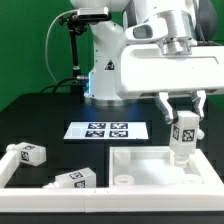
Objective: Assemble one leg
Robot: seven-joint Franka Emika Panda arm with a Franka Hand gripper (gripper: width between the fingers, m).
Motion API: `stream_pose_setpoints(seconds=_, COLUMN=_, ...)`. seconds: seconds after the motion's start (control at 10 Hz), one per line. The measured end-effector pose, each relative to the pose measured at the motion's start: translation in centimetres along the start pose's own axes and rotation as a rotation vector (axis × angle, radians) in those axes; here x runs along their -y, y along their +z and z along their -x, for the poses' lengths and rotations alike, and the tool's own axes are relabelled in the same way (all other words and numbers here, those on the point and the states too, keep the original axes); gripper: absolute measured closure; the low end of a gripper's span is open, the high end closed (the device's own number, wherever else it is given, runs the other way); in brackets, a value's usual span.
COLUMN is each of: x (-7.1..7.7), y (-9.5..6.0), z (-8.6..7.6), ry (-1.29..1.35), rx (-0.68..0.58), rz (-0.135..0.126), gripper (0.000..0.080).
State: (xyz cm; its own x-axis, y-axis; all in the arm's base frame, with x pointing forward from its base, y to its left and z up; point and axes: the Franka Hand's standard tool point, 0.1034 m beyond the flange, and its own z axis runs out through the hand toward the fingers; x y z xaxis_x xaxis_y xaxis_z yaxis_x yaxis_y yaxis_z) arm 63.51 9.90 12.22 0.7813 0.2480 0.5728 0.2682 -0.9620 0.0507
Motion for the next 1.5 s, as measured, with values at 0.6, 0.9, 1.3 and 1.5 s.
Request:
stream_pose_setpoints(seconds=0.6, x=1.6, y=2.2, z=1.2, ry=-0.009, rx=0.025, rz=-0.021, gripper=0.0512)
stream_pose_setpoints(seconds=0.9, x=1.5, y=2.4, z=1.5, ry=-0.011, rx=0.028, rz=-0.02, gripper=0.0512)
stream_pose_setpoints(seconds=1.3, x=1.5, y=3.0, z=1.9, ry=-0.008, rx=0.003, rz=-0.014, gripper=0.0512)
stream_pose_setpoints(seconds=1.5, x=1.5, y=3.1, z=1.9, ry=-0.008, rx=0.003, rz=-0.014, gripper=0.0512)
